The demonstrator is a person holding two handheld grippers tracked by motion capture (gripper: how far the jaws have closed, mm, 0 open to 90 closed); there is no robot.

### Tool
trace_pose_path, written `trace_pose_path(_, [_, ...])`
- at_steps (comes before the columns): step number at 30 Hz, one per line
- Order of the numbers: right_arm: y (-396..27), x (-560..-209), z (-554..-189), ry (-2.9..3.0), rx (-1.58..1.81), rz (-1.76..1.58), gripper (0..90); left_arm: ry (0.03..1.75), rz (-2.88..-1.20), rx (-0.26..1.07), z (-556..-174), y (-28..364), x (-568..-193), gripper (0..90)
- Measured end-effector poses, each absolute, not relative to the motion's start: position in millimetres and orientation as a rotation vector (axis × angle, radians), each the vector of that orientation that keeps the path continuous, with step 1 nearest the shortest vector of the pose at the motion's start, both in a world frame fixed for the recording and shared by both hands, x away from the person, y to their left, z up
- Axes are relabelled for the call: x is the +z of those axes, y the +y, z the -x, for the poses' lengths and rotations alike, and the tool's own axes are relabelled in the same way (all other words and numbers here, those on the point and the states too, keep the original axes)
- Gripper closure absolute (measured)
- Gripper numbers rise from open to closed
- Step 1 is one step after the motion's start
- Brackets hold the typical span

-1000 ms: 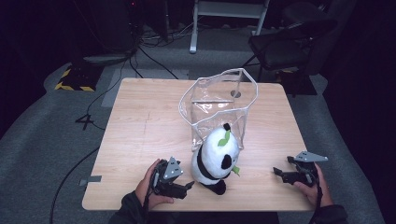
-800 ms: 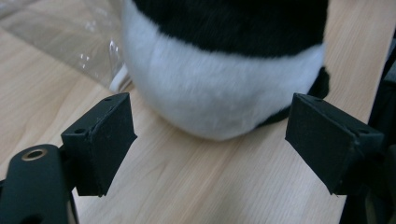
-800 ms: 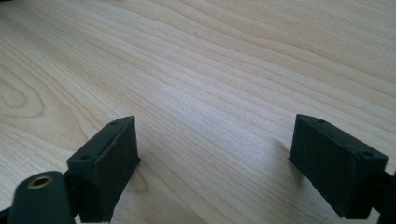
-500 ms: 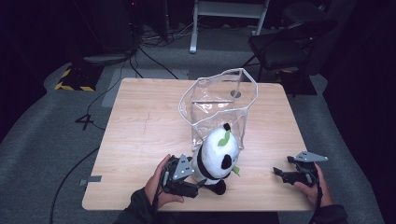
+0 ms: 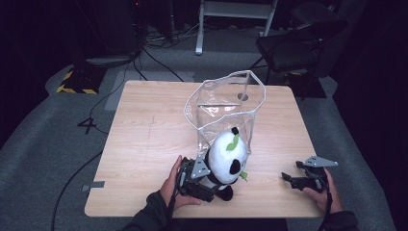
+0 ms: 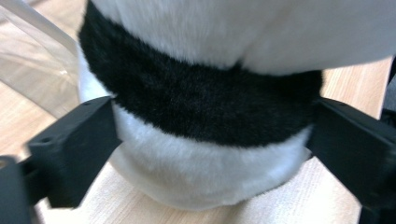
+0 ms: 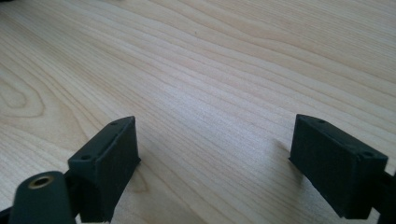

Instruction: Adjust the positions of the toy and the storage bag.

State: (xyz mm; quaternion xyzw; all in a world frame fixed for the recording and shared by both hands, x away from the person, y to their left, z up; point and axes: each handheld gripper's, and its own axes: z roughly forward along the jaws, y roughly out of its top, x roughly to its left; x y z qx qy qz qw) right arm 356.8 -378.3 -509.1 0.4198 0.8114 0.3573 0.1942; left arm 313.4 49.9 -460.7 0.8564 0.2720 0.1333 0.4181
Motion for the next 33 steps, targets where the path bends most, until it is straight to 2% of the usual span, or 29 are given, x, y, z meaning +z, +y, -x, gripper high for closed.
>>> trace_pose_path(7, [-378.3, -509.1, -356.8, 2.275, 1.002, -1.177, 15.3, 0.655, -2.116, 0.359, -315.1, 48.2, -466.8, 0.7])
trace_pose_path(8, [-378.3, -509.1, -356.7, 2.276, 1.001, -1.177, 15.3, 0.653, -2.112, 0.365, -314.7, 48.5, -467.4, 7.6])
trace_pose_path(10, [-378.3, -509.1, -356.7, 2.276, 1.002, -1.178, 15.3, 0.641, -2.122, 0.382, -313.7, 49.7, -466.2, 15.8])
trace_pose_path(18, [-378.2, -509.1, -356.7, 2.275, 1.002, -1.178, 15.3, 0.625, -2.138, 0.44, -307.7, 51.6, -462.9, 34.7])
trace_pose_path(23, [-378.2, -509.1, -356.7, 2.276, 1.001, -1.178, 15.3, 0.628, -2.147, 0.445, -302.0, 61.7, -462.7, 37.9])
trace_pose_path(33, [-378.2, -509.1, -356.6, 2.276, 1.002, -1.178, 15.3, 0.689, -2.14, 0.47, -283.1, 99.6, -462.0, 38.0])
